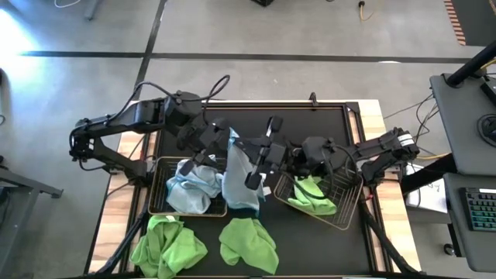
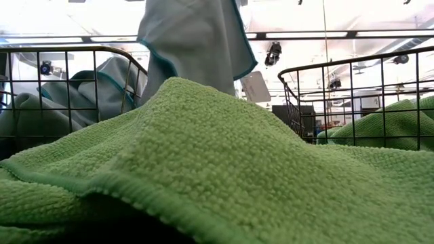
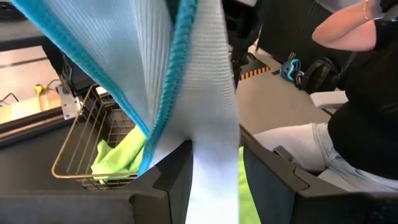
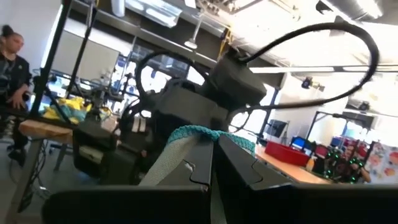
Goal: Sort microfiber towel by color & place in baskets
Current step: Put the blue microfiber towel into the left wire basket
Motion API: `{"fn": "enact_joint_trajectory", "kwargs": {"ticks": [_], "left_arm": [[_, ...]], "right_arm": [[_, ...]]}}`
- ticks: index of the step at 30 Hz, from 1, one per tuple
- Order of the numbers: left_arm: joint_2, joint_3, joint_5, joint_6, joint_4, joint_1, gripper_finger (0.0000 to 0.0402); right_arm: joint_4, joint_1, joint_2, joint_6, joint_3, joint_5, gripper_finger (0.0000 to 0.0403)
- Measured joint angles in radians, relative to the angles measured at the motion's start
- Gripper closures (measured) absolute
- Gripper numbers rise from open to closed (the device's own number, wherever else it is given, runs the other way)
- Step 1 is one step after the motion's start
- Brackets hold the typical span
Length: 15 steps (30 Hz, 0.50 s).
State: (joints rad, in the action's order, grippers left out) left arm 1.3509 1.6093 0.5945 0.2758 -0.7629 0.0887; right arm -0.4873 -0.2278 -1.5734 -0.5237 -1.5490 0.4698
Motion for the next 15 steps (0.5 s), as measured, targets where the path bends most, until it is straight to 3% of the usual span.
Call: {"fn": "enact_joint_trajectory", "kwargs": {"ticks": [8, 15], "left_arm": [[0.087, 0.008, 0.0, 0.022, 0.029, 0.0, 0.0274], [0.138, 0.117, 0.0, 0.036, -0.03, 0.0, 0.0274]], "right_arm": [[-0.005, 0.024, 0.0, 0.033, 0.0, -0.007, 0.0394], [0.0, 0.023, 0.0, 0.033, 0.0, -0.007, 0.0394]]}}
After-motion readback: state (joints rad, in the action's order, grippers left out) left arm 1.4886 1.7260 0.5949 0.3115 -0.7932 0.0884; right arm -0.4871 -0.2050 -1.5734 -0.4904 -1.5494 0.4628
